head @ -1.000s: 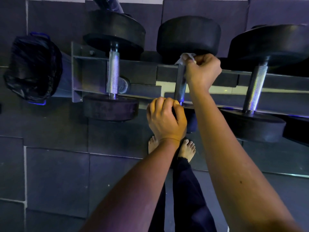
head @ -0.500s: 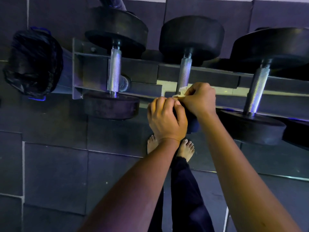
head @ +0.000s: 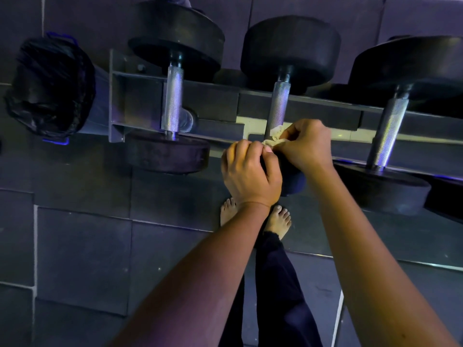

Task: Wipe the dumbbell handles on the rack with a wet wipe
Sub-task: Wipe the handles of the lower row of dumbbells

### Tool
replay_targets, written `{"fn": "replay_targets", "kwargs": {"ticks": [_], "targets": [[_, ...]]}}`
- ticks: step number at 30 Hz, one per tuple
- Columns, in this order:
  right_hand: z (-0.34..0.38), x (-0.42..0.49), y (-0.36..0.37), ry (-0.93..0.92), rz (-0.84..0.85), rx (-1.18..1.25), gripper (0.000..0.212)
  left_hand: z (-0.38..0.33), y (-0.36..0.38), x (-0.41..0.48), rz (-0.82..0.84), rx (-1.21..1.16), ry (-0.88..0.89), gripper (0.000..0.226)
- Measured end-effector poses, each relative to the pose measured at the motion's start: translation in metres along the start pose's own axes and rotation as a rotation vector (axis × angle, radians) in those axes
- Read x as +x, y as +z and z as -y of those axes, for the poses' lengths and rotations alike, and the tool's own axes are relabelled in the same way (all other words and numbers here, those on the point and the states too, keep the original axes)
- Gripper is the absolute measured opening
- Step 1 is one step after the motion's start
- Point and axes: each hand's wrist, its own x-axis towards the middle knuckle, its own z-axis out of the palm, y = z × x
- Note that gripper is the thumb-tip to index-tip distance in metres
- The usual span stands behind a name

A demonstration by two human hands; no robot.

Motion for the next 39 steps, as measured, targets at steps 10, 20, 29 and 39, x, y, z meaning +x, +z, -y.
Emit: {"fn": "replay_targets", "kwargs": {"ticks": [10, 20, 29, 39], "targets": [[0.005, 0.011, 0.002, 0.006, -0.235, 0.232, 0.028, 0.0, 0.0, 0.0, -0.006, -0.015, -0.005, 0.027], [0.027, 0.043, -0.005, -0.012, -0.334, 0.237, 0.023, 0.0, 0.0, 0.0, 0.004, -0.005, -0.01, 0.026], [0.001, -0.006, 0.007, 0.061, -0.121, 0.063, 0.008, 0.0, 0.0, 0.001, -0.006, -0.006, -0.01, 0.025], [0.041, 0.049, -0.011, 0.006, -0.326, 0.297, 0.027, 0.0, -0.001, 0.0, 0.003, -0.016, -0.004, 0.024]]}}
